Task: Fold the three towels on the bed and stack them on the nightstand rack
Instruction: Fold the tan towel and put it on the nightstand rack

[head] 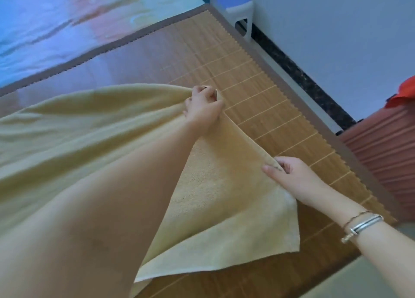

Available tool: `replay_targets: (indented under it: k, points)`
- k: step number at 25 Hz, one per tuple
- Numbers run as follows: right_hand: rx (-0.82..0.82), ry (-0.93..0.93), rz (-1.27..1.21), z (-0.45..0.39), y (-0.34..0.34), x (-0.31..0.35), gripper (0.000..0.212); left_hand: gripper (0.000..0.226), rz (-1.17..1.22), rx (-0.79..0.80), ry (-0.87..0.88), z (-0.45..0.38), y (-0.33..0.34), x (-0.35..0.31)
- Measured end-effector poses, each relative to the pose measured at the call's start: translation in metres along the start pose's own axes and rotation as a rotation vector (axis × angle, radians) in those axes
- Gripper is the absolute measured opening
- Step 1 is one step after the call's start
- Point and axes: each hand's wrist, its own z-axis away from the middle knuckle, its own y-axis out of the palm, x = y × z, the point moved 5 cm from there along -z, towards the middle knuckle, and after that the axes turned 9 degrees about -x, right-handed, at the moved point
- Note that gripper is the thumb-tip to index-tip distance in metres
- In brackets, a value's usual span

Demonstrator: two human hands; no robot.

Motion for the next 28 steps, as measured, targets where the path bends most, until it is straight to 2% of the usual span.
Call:
replay_targets:
  k: [2,4,7,11,16,18,22,24,28]
  points:
    - [-0.030,0.086,0.178,0.001,-0.026,-0.038,0.038,0.015,-0.038,0.217,0.035,0.011,0.046,-0.004]
    - [-0.040,0.158,0.355,0.004,-0.043,-0.065,0.029,0.029,-0.250,0.352,0.103,0.024,0.075,0.004]
    - [-0.125,0.188,0.359,0.005,-0.047,-0.082,0.023,0.044,-0.485,0.235,0.206,0.021,0.074,0.017]
    - [-0.203,0.104,0.289,0.011,-0.030,-0.075,0.016,0.053,-0.630,0.157,0.175,0.018,0.042,0.042]
    - [-0.325,-0.029,0.773,0.020,-0.046,-0.068,0.014,0.059,-0.625,0.243,0.164,0.027,0.025,0.063]
    - [-0.356,-0.038,0.873,0.012,-0.047,-0.060,0.015,0.059,-0.601,0.232,0.183,0.029,0.022,0.063]
    - [-0.449,-0.163,0.774,-0.033,-0.029,-0.023,0.024,0.053,-0.556,0.049,0.207,0.015,-0.002,0.061]
    - [-0.455,-0.227,0.610,-0.071,-0.016,0.006,0.026,0.056,-0.513,-0.013,0.149,0.000,-0.023,0.066]
    - [-0.426,-0.323,0.371,-0.152,0.009,0.073,0.029,0.063,-0.540,0.053,-0.002,-0.032,-0.059,0.104]
